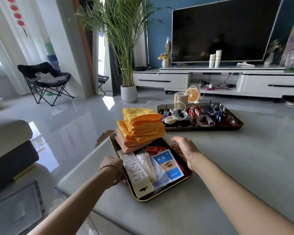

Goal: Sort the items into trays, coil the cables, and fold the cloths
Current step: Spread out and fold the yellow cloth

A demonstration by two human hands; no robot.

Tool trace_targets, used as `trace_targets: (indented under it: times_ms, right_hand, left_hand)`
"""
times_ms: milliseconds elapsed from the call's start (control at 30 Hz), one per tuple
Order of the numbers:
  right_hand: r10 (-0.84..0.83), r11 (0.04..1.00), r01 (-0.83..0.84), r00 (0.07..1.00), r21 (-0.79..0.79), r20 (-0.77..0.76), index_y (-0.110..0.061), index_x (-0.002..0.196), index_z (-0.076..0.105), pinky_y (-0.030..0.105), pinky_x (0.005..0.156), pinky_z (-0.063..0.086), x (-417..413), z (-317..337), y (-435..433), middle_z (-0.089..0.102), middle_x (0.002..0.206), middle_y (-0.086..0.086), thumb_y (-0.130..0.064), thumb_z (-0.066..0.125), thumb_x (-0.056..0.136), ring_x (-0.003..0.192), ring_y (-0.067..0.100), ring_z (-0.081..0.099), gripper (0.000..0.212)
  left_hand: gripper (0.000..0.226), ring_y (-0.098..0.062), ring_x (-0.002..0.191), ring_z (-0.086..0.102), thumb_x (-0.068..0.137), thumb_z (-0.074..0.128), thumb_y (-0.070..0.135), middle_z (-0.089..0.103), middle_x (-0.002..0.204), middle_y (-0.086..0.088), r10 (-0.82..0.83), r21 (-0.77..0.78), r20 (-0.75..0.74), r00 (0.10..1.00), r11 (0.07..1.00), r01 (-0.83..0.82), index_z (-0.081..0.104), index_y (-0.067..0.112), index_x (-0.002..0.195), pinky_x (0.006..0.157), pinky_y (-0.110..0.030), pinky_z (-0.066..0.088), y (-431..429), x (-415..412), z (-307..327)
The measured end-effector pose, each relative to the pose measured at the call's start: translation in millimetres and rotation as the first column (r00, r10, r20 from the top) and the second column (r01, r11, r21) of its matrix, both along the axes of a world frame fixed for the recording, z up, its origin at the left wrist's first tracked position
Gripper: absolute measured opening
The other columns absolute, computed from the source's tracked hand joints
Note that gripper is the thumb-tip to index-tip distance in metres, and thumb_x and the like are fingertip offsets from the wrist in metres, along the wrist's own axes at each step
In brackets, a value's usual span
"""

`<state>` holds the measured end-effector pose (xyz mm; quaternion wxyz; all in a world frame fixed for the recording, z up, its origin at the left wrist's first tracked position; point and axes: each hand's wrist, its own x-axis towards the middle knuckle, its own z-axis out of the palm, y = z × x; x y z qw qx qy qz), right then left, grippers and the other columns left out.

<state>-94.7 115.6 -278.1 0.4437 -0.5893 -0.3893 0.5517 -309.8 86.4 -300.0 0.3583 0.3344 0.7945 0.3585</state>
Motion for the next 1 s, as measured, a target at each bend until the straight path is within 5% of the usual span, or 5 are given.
trace_targets:
  times_ms: [167,267,367,667,1000]
  right_hand:
    - [-0.026,0.992,-0.017,0.942,0.127,0.333,-0.011,0.118,0.055,0.032,0.086,0.044,20.2,-12.7,42.1,0.06,0.123,0.011,-0.018,0.054,0.091,0.101,0.022,0.056,0.028]
    - [-0.042,0.961,-0.22,0.488,0.17,0.872,-0.012,0.143,0.033,0.03,0.103,0.031,34.6,-23.6,68.1,0.037,0.147,0.008,-0.016,0.042,0.094,0.131,0.025,0.038,0.05]
    - [-0.054,0.922,-0.367,0.194,0.123,0.98,-0.012,0.148,0.018,0.032,0.112,0.017,43.8,-32.2,92.4,0.02,0.155,0.004,-0.01,0.032,0.095,0.141,0.023,0.019,0.055]
    - [-0.233,0.884,-0.423,-0.027,0.2,0.972,-0.011,0.117,0.05,0.031,0.093,0.036,55.8,-43.7,126.6,0.05,0.122,0.007,-0.019,0.04,0.097,0.115,0.024,0.047,0.024]
    - [-0.327,0.856,-0.448,-0.087,0.257,0.941,-0.012,0.109,0.053,0.031,0.094,0.032,69.1,-47.2,129.0,0.055,0.116,0.006,-0.008,0.034,0.097,0.111,0.023,0.047,0.023]
  left_hand:
    - [0.029,-0.021,0.045,0.048,0.084,0.051,0.005,0.052,0.052,-0.008,-0.1,-0.017,-0.047,0.994,0.995,0.099,0.053,0.004,0.056,0.037,-0.015,0.037,10.8,-0.6,-7.6]
    - [0.026,-0.025,0.062,0.054,0.087,0.053,0.014,0.058,0.066,-0.012,-0.178,-0.085,-0.044,0.983,0.981,0.174,0.055,0.004,0.063,0.06,-0.025,0.044,22.0,-9.8,-10.5]
    - [0.032,-0.019,0.059,0.052,0.089,0.051,0.02,0.056,0.062,-0.007,-0.219,-0.136,-0.114,0.969,0.97,0.203,0.054,0.008,0.06,0.055,-0.023,0.037,36.1,-12.2,-8.2]
    - [0.024,-0.043,0.087,0.064,0.089,0.045,0.004,0.064,0.079,-0.023,-0.237,-0.156,0.038,0.971,0.958,0.24,0.056,-0.003,0.069,0.086,-0.051,0.051,48.3,-12.9,-13.4]
    - [0.023,-0.039,0.073,0.063,0.091,0.042,0.004,0.064,0.075,-0.022,-0.206,-0.167,0.067,0.976,0.962,0.215,0.055,-0.004,0.074,0.075,-0.047,0.054,54.3,-15.1,-11.6]
